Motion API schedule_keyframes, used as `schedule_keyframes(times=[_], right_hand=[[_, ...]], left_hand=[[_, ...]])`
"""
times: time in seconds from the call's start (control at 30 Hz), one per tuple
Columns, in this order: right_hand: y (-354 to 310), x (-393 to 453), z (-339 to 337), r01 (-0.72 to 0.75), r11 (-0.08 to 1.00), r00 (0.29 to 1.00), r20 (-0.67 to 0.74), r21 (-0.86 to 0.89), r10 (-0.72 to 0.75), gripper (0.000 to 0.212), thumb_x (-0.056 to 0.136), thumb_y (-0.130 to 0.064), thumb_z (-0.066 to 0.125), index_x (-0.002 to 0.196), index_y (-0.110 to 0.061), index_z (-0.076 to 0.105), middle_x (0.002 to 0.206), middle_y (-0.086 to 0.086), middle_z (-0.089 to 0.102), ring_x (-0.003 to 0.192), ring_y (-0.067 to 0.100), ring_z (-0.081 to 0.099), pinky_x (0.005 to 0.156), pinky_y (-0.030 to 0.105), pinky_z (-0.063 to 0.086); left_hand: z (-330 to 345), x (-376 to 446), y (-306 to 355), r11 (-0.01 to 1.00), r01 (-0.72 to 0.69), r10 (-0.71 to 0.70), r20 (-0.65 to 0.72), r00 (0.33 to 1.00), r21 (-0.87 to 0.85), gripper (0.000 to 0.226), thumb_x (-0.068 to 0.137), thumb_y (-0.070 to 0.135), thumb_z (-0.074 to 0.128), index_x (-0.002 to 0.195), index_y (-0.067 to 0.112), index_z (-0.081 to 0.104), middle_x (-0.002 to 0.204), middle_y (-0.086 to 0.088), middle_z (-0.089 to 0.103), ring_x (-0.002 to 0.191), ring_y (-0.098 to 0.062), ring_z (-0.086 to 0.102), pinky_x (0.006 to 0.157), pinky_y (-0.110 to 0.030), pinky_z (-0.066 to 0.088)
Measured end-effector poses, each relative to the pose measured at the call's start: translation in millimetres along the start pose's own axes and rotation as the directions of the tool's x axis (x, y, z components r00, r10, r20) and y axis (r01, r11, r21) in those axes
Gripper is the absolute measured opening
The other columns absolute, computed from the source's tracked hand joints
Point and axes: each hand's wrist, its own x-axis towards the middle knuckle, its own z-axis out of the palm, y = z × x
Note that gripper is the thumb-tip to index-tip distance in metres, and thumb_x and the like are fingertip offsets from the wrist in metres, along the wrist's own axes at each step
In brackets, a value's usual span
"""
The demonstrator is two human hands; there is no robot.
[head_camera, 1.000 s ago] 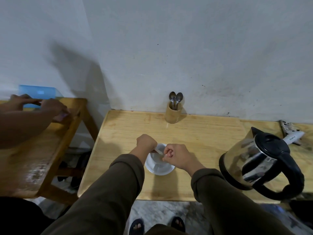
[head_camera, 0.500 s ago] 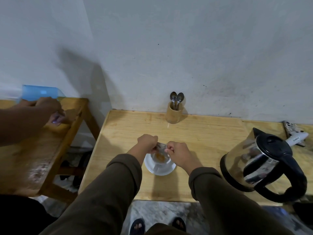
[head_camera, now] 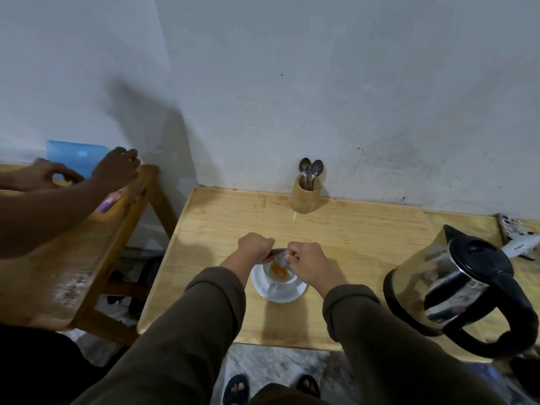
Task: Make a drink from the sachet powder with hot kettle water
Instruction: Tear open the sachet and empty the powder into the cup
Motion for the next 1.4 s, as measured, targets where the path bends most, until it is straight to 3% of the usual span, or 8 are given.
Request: schedule_keyframes(times=[0.33,0.43,0.53,0.63,0.9,1.03,1.13,1.4], right_hand=[[-2.9,-1.3,-2.7,0.006,0.997,0.999,-0.046,-0.074,-0.009,0.044,0.087,-0.015,0.052,0.053,-0.026,0.028,0.055,-0.008,0.037,0.068,0.022,0.047,0.055,0.025,0.034],[0.3,-1.7,-6.0,-0.023,1.0,1.0,0.004,-0.021,0.023,0.039,0.085,-0.019,0.059,0.055,-0.03,0.037,0.06,-0.005,0.047,0.072,0.022,0.052,0.067,0.034,0.047],[5.2,-4.7,-13.6,-0.093,0.989,0.995,0.031,0.11,0.091,0.013,0.076,-0.023,0.072,0.082,-0.024,0.06,0.09,0.0,0.056,0.082,0.018,0.055,0.073,0.031,0.047],[4.9,-5.1,-18.9,-0.169,0.958,0.984,-0.024,0.231,0.179,0.043,0.078,-0.014,0.068,0.118,-0.025,0.056,0.115,0.0,0.043,0.096,0.017,0.052,0.079,0.025,0.041],[-41.9,13.4,-11.4,-0.32,0.506,0.914,0.122,0.801,0.386,0.049,0.096,-0.015,0.046,0.137,-0.038,0.034,0.123,0.015,0.059,0.09,0.028,0.07,0.069,0.035,0.06],[-62.3,18.0,9.7,-0.335,0.674,0.924,0.092,0.658,0.37,0.05,0.085,-0.006,0.062,0.126,-0.027,0.042,0.101,0.016,0.062,0.077,0.019,0.061,0.053,0.024,0.055],[-73.0,18.6,31.9,-0.328,0.82,0.937,0.05,0.469,0.346,0.031,0.079,0.001,0.056,0.099,-0.021,0.047,0.085,0.011,0.06,0.075,0.024,0.061,0.072,0.039,0.058],[-88.3,15.9,88.9,-0.343,0.939,0.919,0.211,0.015,0.333,0.03,0.091,-0.009,0.047,0.116,-0.003,0.063,0.122,0.018,0.062,0.115,0.033,0.057,0.091,0.034,0.046]], left_hand=[[-3.4,-0.7,-1.4,0.998,-0.052,0.051,0.041,0.998,0.023,0.034,0.085,0.001,0.06,0.058,0.011,0.042,0.017,0.014,0.042,0.058,-0.013,0.054,0.087,-0.031,0.059],[-3.9,-0.5,-2.7,0.999,-0.011,0.008,0.084,0.996,0.039,0.023,0.081,0.006,0.067,0.063,0.007,0.053,0.044,-0.003,0.063,0.058,-0.013,0.059,0.072,-0.026,0.061],[-5.1,-2.6,-4.5,0.999,-0.008,0.014,0.173,0.985,-0.035,0.009,0.087,0.007,0.063,0.094,0.008,0.067,0.073,-0.006,0.061,0.058,-0.009,0.057,0.047,-0.015,0.052],[-9.2,-4.0,-6.9,0.991,-0.045,0.066,0.175,0.982,-0.124,0.011,0.092,0.012,0.058,0.092,0.008,0.068,0.071,-0.002,0.055,0.062,-0.008,0.052,0.057,-0.017,0.049],[-28.3,-3.3,-20.1,0.922,-0.12,0.119,-0.023,0.993,-0.369,0.026,0.087,0.007,0.056,0.063,0.017,0.058,0.065,-0.002,0.061,0.066,-0.017,0.062,0.046,-0.019,0.042],[-39.9,2.4,-39.6,0.9,-0.13,0.094,-0.104,0.99,-0.417,0.027,0.086,0.009,0.054,0.062,0.021,0.057,0.063,0.001,0.06,0.065,-0.016,0.061,0.053,-0.022,0.041],[-45.9,7.1,-60.9,0.916,-0.133,0.08,-0.152,0.985,-0.379,0.028,0.082,0.011,0.057,0.057,0.022,0.056,0.061,0.005,0.058,0.062,-0.014,0.053,0.066,-0.027,0.044],[-54.1,23.3,-117.9,0.999,-0.023,0.018,-0.124,0.992,-0.041,0.019,0.085,0.021,0.056,0.081,0.014,0.074,0.09,-0.005,0.073,0.096,-0.021,0.064,0.075,-0.026,0.047]])
